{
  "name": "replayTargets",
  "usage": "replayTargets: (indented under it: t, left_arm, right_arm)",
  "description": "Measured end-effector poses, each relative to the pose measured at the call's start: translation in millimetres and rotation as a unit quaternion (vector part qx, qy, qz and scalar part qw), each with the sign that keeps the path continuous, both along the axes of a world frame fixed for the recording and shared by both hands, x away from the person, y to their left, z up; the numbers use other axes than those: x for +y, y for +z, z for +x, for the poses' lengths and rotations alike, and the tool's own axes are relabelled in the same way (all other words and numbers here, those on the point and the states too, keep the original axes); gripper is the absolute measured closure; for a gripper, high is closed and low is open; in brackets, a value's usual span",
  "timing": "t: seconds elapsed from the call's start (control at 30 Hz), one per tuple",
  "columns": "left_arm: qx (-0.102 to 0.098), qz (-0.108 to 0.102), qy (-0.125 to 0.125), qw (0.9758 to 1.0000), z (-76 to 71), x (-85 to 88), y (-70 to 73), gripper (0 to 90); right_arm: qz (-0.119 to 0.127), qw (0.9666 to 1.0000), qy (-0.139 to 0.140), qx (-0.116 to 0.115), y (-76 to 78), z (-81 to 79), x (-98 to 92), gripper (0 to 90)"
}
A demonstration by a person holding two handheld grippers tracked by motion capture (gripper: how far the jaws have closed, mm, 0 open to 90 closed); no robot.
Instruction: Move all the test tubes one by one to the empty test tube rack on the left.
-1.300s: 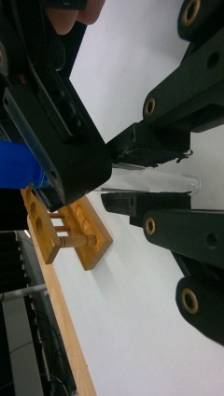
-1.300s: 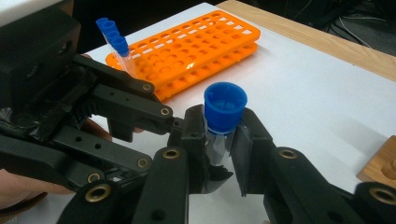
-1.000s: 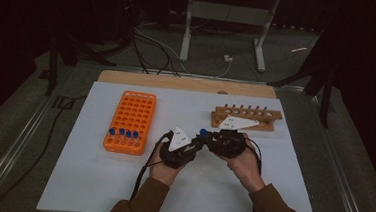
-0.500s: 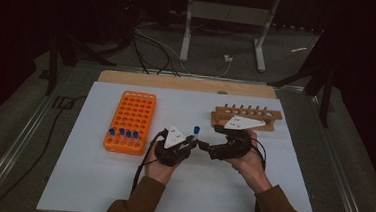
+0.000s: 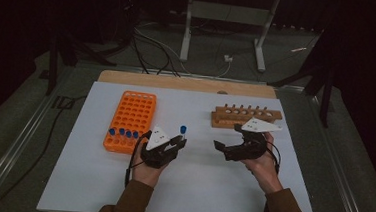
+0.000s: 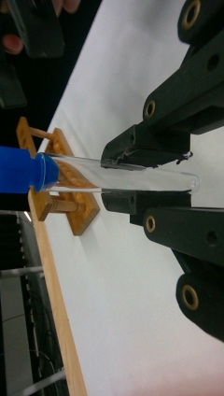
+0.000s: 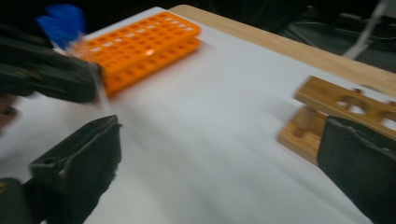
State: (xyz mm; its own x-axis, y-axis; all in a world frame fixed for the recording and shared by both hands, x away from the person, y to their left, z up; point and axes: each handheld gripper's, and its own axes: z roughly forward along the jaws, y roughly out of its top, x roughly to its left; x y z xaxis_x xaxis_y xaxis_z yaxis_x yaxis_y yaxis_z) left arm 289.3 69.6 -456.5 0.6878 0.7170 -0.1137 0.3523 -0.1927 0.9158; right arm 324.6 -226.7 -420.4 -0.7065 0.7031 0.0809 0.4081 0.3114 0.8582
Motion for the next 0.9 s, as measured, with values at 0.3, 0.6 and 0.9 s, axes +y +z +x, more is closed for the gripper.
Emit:
replayTargets:
  t: [0.3,0.6,0.9]
  left_arm:
    - [-0.007,-0.001,0.006,1.0000,-7.7,18.4,3.6,78.2]
    - [-0.012,0.006,0.001,0.9999,-12.8,37.6,8.0,78.2]
    - [-0.015,0.009,-0.012,0.9998,-14.3,54.5,15.3,78.1]
  right_arm:
    - [0.016,0.9990,-0.041,0.004,-10.7,-2.3,-29.8,0.1]
    - [0.041,0.9966,-0.071,0.009,-19.1,-6.4,-51.7,0.1]
    - [0.049,0.9950,-0.086,0.010,-22.5,-7.9,-60.5,0.1]
